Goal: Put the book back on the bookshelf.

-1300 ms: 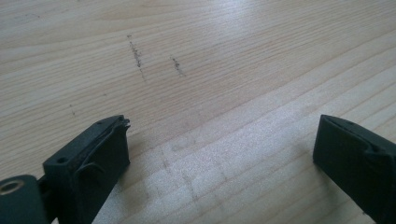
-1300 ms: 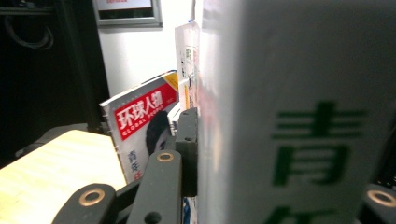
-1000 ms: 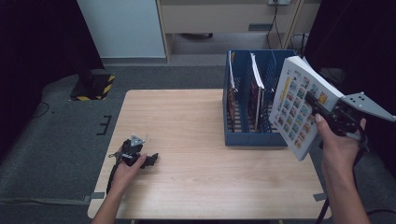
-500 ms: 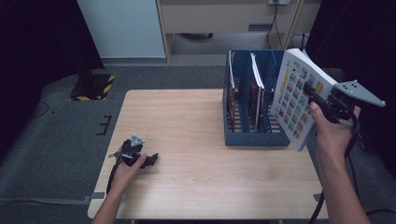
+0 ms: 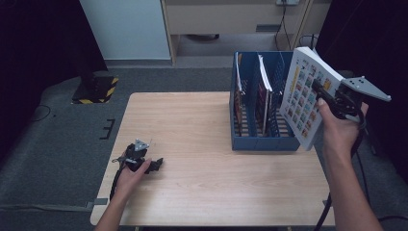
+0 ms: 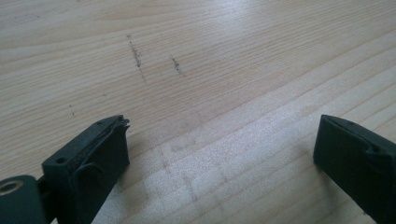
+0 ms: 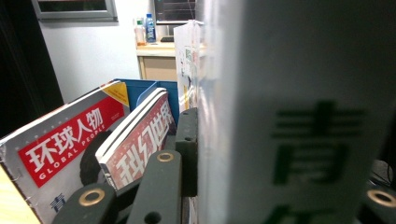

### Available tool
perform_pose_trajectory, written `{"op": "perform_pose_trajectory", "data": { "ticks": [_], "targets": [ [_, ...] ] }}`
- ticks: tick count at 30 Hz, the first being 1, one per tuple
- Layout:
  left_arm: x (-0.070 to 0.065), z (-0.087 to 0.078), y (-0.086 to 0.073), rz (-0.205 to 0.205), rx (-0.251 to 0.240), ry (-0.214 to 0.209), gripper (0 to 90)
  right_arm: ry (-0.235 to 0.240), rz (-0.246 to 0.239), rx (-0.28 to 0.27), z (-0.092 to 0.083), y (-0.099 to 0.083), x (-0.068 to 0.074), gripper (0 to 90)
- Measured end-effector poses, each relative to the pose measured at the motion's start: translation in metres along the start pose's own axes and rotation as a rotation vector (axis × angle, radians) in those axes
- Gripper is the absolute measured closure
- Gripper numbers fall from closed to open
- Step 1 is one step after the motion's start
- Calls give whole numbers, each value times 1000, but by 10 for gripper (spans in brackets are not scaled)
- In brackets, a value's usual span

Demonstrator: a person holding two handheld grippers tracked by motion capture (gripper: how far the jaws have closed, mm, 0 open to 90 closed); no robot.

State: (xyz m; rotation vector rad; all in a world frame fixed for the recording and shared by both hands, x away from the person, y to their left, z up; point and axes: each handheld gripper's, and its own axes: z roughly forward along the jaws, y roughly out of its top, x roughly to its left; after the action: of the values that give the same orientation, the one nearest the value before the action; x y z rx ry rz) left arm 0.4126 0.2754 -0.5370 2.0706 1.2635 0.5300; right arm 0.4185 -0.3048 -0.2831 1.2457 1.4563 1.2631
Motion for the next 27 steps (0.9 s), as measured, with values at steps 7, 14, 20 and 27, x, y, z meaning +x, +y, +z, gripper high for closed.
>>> {"op": "perform_pose_trajectory", "data": {
  "ticks": [7, 14, 20, 27],
  "targets": [
    [0, 0, 0, -1, 0, 0, 22, -9, 1, 7, 9, 1, -1, 739],
    [0, 0, 0, -1, 0, 0, 22, -19, 6, 8, 17, 2, -2, 739],
    [0, 0, 0, 0, 0, 0, 22, -27, 10, 10, 25, 4, -2, 739],
    [0, 0, 0, -1, 0, 0, 22, -36, 16, 13, 31, 2, -4, 739]
  ]
}}
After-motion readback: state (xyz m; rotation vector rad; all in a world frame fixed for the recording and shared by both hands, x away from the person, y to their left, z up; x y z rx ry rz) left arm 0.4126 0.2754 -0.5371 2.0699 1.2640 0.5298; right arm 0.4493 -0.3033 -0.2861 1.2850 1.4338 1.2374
